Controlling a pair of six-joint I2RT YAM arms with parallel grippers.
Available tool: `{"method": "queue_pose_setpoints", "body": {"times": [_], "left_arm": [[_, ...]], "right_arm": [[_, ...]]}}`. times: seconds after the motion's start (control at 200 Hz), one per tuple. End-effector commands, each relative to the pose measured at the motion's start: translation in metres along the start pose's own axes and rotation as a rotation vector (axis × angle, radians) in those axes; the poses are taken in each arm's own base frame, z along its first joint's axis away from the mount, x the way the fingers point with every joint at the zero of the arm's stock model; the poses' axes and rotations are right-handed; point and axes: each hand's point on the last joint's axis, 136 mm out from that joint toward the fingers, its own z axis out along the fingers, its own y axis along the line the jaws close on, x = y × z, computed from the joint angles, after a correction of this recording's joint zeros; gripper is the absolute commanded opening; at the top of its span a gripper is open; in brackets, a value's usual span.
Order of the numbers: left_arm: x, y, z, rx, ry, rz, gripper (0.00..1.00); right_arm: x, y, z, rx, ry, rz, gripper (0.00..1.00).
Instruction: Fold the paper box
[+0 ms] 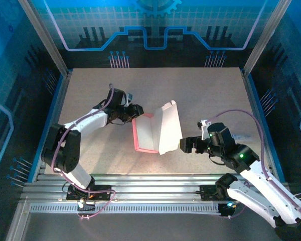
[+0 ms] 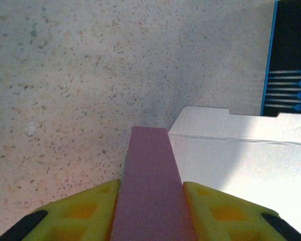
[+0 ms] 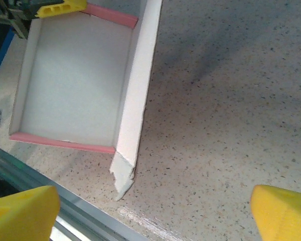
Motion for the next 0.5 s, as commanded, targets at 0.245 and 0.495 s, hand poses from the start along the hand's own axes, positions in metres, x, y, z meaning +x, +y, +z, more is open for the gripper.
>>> {"method": "queue_pose_setpoints", "body": {"times": [0.245, 0.495], "left_arm": [[-0.002, 0.002, -0.012, 0.095, -0.134, -0.109, 0.35], [0.004, 0.01, -0.011, 0.089, -0.134, -0.125, 0.35]], "right_arm": [[-0.009, 0.011, 0.039, -0.05, 0.04, -0.052, 0.74], [-0.014, 0.012, 0.055, -0.057, 0.045, -0.101, 0.45]]}}
